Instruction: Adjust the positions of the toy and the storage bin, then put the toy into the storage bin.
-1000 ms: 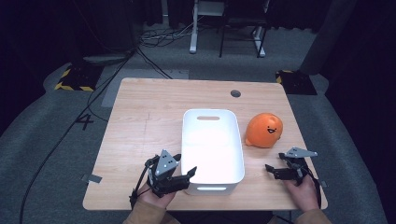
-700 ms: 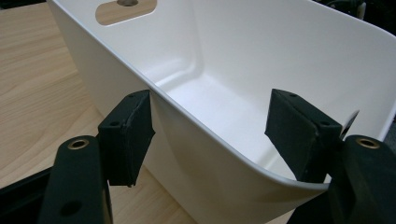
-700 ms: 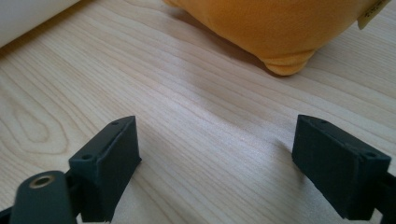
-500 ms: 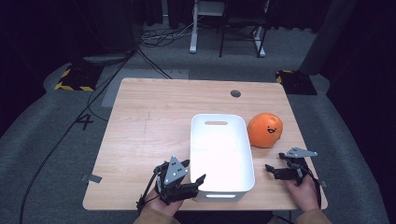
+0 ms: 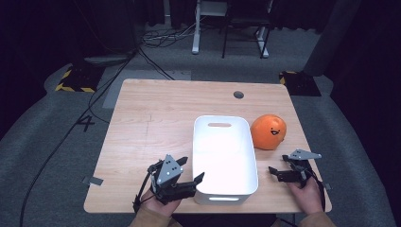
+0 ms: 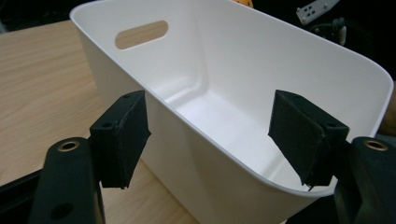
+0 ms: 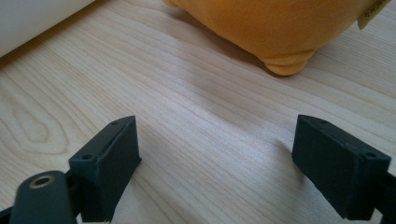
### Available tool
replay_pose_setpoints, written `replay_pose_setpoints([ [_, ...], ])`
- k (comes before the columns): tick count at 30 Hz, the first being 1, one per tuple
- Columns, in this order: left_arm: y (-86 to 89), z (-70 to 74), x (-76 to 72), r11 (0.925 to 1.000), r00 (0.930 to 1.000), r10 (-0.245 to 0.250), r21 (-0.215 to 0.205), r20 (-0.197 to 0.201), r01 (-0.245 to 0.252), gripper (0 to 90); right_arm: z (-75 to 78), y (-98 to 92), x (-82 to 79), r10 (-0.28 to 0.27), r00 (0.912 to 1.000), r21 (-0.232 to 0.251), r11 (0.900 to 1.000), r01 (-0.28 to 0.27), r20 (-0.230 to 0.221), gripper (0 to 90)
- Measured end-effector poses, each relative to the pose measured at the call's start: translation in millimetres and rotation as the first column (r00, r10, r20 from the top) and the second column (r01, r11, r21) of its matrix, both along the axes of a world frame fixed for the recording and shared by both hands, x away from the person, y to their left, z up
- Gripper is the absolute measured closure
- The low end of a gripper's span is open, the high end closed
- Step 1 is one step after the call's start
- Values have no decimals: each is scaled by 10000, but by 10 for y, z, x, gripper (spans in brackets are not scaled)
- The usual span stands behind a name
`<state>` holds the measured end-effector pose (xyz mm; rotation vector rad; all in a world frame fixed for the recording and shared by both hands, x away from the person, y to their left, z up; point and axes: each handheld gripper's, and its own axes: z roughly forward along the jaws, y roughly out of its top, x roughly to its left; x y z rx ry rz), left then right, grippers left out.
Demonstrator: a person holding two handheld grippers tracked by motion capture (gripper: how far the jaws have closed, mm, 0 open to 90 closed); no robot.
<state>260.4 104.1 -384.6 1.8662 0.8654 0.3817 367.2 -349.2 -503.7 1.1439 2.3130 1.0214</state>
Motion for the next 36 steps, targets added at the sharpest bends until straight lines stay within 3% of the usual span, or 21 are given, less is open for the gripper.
replay_pose_setpoints([
  [4, 171, 26, 103, 9992, 9992, 393, 34, 70, -394, 297, 0, 0, 0, 4, 10000, -2, 10000, -4, 7, 148],
  [10, 440, -14, 308, 9954, 9970, 740, 593, 213, -752, 308, 0, -1, 0, 7, 10000, -5, 10000, -7, -1, 148],
  [12, 505, -62, 379, 9925, 9958, 893, 816, 203, -907, 307, 2, -2, 0, 13, 10000, -21, 10000, -13, -13, 148],
  [16, 638, -190, 542, 9778, 9874, 1573, 1368, 191, -1584, 307, 0, 0, 1, 8, 10000, -5, 10000, -8, 11, 148],
  [19, 717, -266, 659, 9754, 9837, 1784, 1352, -205, -1741, 306, 0, 0, 0, 4, 10000, -4, 10000, -4, 7, 148],
  [23, 777, -366, 794, 9694, 9816, 1878, 1675, -338, -1797, 307, 0, 0, 1, 5, 10000, -5, 10000, -5, 8, 148],
  [26, 826, -466, 905, 9652, 9781, 1969, 1884, -679, -1812, 307, 0, -1, 1, 9, 10000, -5, 10000, -9, 17, 148],
  [31, 909, -617, 1047, 9647, 9721, 2077, 1870, -1087, -1852, 309, 2, 0, -3, 42, 10000, -39, 10000, -42, 29, 163],
  [34, 946, -695, 1134, 9577, 9631, 2337, 2029, -1338, -2042, 309, 4, -1, -7, 147, 9999, -21, 9999, -147, 74, 180],
  [36, 979, -744, 1194, 9575, 9578, 2413, 1989, -1563, -2088, 309, 5, -6, -5, 140, 9999, 11, 9999, -140, 48, 191],
])
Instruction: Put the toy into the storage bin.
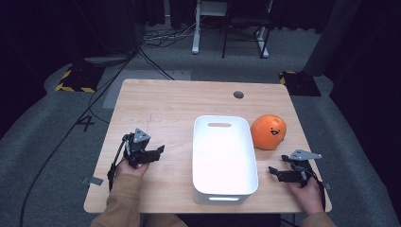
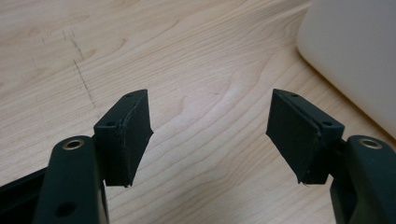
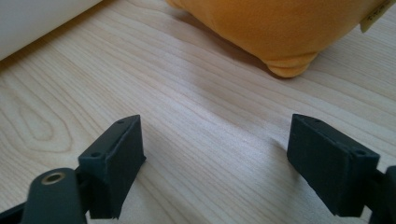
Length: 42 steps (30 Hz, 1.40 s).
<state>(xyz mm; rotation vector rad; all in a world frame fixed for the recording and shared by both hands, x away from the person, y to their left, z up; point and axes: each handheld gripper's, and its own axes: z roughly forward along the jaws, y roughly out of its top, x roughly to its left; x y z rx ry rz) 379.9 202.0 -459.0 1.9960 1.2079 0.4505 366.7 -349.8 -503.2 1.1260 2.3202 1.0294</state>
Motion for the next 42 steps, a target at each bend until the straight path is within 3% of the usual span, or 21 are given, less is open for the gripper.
replay_pose_setpoints([
  [6, 20, -99, 81, 9999, 9993, 110, 125, -360, -105, 309, 2, -8, -7, -82, 10000, 37, 10000, 82, 54, 222],
  [11, 44, -191, 129, 9998, 9974, 185, 24, -701, -184, 309, 9, -32, -50, -333, 9994, 160, 9993, 331, 117, 319],
  [16, 44, -304, 152, 9992, 9962, 190, 374, -846, -158, 316, 46, -57, -71, -378, 9993, -7, 9993, 378, 1, 454],
  [19, 60, -355, 175, 9985, 9943, 138, 543, -1057, -81, 316, 75, -47, -83, -288, 9996, -89, 9995, 288, 7, 481],
  [23, 51, -378, 167, 9940, 9972, -158, 1069, -726, 235, 310, 153, -40, -94, -185, 9998, 63, 9998, 185, 85, 487],
  [28, 58, -427, 197, 9959, 9985, -325, 835, -436, 361, 250, 246, -41, -114, -65, 9997, 210, 9998, 61, 217, 489],
  [42, -4, -428, 269, 9964, 9989, -83, 836, -463, 122, 225, 523, -116, -107, -320, 9969, 730, 9970, 268, 714, 504],
])
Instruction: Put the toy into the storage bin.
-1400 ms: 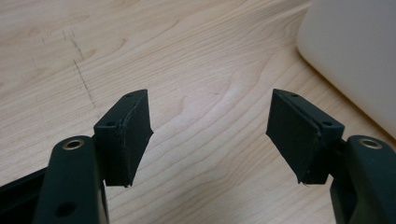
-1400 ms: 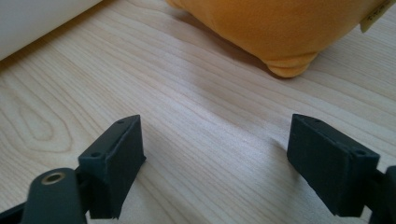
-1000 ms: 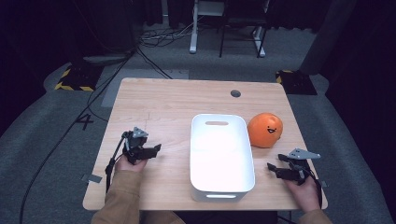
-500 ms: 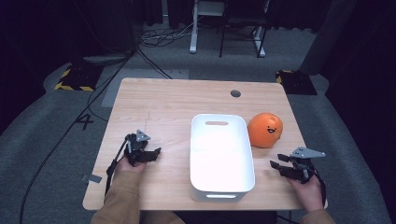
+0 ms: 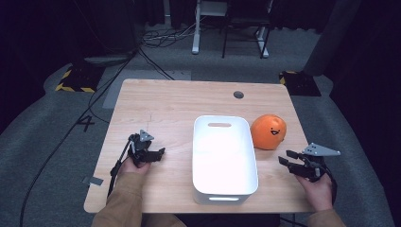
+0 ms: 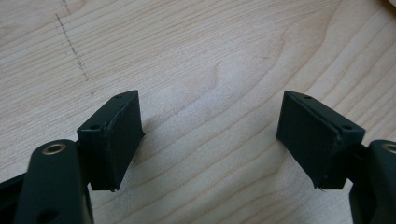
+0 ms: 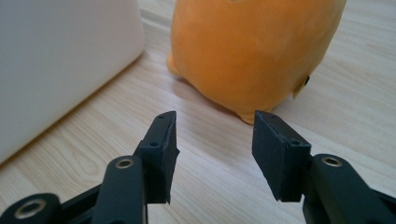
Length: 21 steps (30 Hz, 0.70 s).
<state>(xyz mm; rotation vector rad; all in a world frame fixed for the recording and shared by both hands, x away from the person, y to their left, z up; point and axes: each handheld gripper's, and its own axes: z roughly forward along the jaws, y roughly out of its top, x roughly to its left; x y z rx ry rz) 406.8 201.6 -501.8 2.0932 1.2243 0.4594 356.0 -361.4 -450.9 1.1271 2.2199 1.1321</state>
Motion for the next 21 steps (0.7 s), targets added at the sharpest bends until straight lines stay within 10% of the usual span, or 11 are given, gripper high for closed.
replay_pose_setpoints([
  [6, -11, -1, 22, 10000, 10000, -2, 22, 25, 2, 220, 128, -11, 30, 69, 10000, 613, 9981, -70, 23, 502],
  [10, -12, -1, 22, 10000, 10000, 1, 20, 25, -1, 220, 200, 17, 43, 5, 9993, -147, 9999, 1, 361, 504],
  [21, -15, 5, 22, 10000, 10000, 7, 42, -66, -6, 220, 529, -19, 194, 30, 9980, 711, 9974, -75, 632, 506],
])
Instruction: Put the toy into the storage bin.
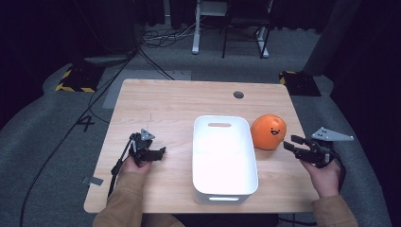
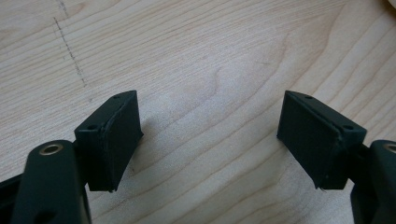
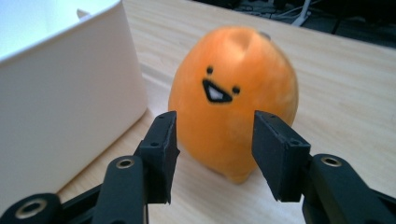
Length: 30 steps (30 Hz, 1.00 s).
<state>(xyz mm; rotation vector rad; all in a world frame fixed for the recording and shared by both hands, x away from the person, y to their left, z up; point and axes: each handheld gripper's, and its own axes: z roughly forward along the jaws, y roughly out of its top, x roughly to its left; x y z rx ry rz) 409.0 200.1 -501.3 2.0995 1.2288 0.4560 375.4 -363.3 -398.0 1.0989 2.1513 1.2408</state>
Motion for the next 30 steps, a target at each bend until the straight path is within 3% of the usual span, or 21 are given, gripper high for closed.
replay_pose_setpoints([
  [6, -1, -2, 0, 10000, 10000, 10, -6, 21, -10, 220, 118, 9, 113, -9, 9995, -8, 10000, 9, 320, 505],
  [13, -8, -4, -2, 10000, 10000, 71, -15, 40, -71, 219, 209, -39, 318, -144, 9990, 554, 9984, 121, 413, 511],
  [23, -15, -4, -6, 9999, 9999, 150, -20, 46, -150, 218, 177, 31, 605, -121, 9992, 1211, 9926, 73, 389, 542],
  [30, -17, -4, -6, 9999, 9998, 169, -6, 48, -169, 217, 66, 42, 769, -147, 9999, 1459, 9892, 151, -36, 551],
])
